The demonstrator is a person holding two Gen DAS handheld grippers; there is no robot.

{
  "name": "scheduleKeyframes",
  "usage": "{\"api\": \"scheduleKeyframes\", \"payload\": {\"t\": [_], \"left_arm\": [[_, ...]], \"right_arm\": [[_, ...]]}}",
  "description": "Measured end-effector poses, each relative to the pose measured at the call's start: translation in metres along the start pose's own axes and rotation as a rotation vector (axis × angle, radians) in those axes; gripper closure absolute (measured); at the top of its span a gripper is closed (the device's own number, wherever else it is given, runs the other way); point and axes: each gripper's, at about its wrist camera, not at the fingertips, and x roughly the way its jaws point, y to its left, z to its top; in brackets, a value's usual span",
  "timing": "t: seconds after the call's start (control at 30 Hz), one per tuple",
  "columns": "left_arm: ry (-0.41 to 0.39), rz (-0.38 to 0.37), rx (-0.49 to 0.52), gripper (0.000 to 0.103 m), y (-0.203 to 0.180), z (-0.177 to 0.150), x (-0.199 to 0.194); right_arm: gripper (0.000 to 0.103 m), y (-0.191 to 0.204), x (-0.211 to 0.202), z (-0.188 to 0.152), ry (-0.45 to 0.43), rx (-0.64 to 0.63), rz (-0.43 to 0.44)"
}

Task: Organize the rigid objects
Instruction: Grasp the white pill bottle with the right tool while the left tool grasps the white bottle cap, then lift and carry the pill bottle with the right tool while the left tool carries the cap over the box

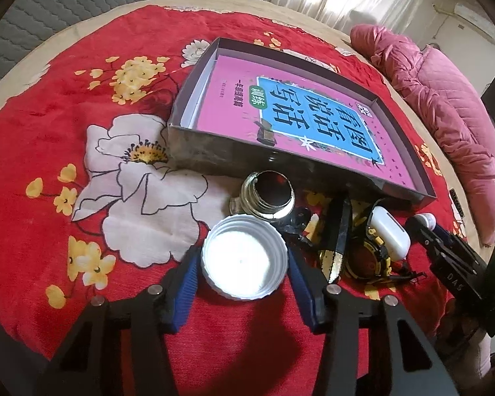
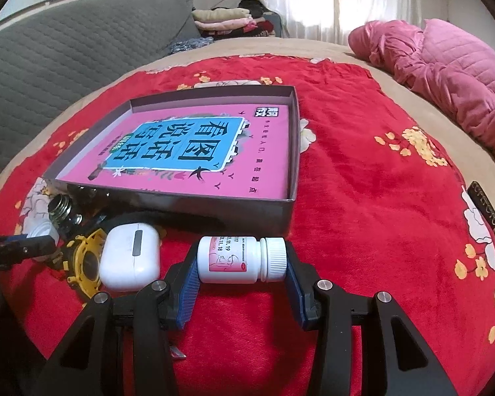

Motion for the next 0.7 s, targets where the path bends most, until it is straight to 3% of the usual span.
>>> {"api": "scheduleKeyframes", "payload": {"t": [0.27, 0.7], "left_arm": [[-0.006, -0.038, -0.021, 0.051, 0.004, 0.001, -0.005], [-0.078, -0.048, 0.042, 0.051, -0.007, 0.006, -0.023]], "right_arm": [[0.056, 0.004, -0.003, -0.001, -0.007, -0.008, 0.004], [0.056, 0.008, -0.02, 0.004, -0.059, -0.003, 0.019]]}}
